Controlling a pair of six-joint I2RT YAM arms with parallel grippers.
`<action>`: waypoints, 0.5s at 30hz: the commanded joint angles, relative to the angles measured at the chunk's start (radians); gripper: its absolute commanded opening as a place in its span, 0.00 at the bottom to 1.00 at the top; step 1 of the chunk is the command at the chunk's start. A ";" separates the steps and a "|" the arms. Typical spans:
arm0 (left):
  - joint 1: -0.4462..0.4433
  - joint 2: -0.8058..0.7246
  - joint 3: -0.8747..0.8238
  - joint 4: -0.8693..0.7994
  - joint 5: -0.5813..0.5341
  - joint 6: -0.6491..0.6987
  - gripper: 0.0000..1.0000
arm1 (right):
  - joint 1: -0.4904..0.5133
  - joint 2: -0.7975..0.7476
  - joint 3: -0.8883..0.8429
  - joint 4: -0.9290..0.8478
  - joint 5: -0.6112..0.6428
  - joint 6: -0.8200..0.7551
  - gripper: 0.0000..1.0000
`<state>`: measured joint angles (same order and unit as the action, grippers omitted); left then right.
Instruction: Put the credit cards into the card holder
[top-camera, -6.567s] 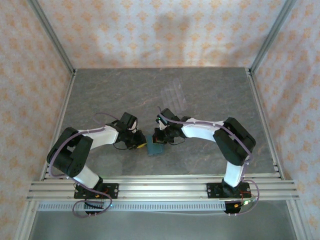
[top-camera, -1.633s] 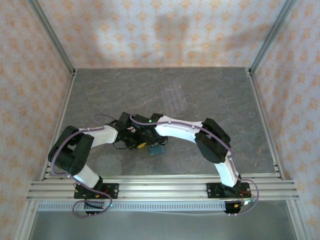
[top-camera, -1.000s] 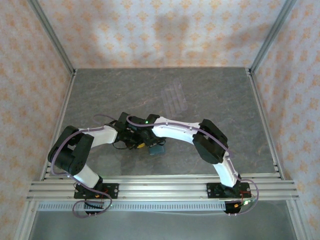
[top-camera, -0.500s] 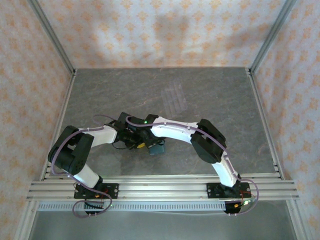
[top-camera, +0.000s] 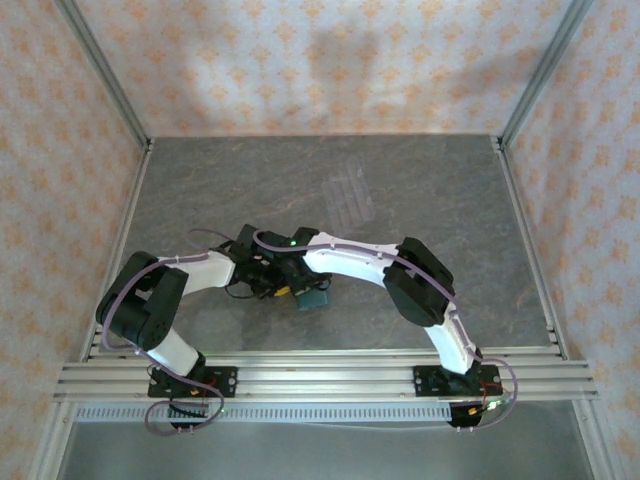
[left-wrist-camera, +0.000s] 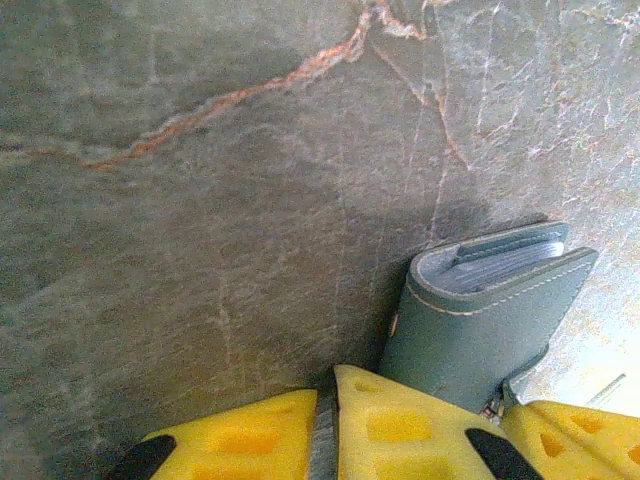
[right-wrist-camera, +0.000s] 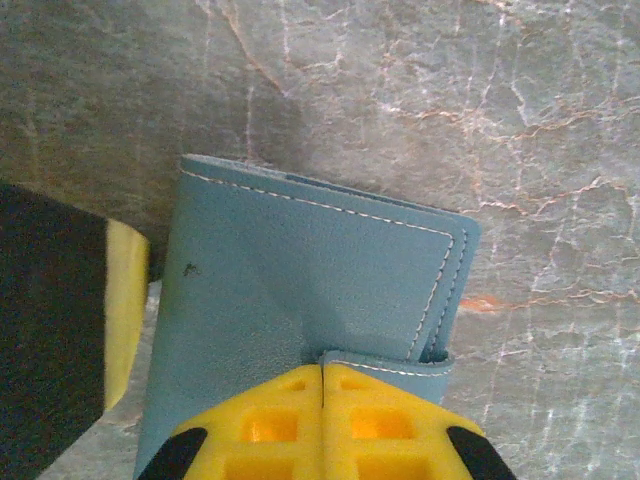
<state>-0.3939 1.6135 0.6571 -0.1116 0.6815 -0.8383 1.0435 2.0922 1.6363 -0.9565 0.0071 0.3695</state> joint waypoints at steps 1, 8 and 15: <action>-0.092 0.119 -0.009 0.157 -0.053 0.002 0.14 | -0.014 -0.072 -0.044 0.047 -0.046 0.019 0.00; -0.111 0.132 -0.004 0.176 -0.051 -0.011 0.14 | -0.051 -0.119 -0.118 0.141 -0.136 0.053 0.00; -0.134 0.162 -0.011 0.229 -0.038 -0.048 0.14 | -0.078 -0.137 -0.168 0.201 -0.185 0.078 0.00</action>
<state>-0.4244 1.6176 0.6651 -0.1074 0.6460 -0.8661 0.9722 1.9930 1.4883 -0.7963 -0.1505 0.4217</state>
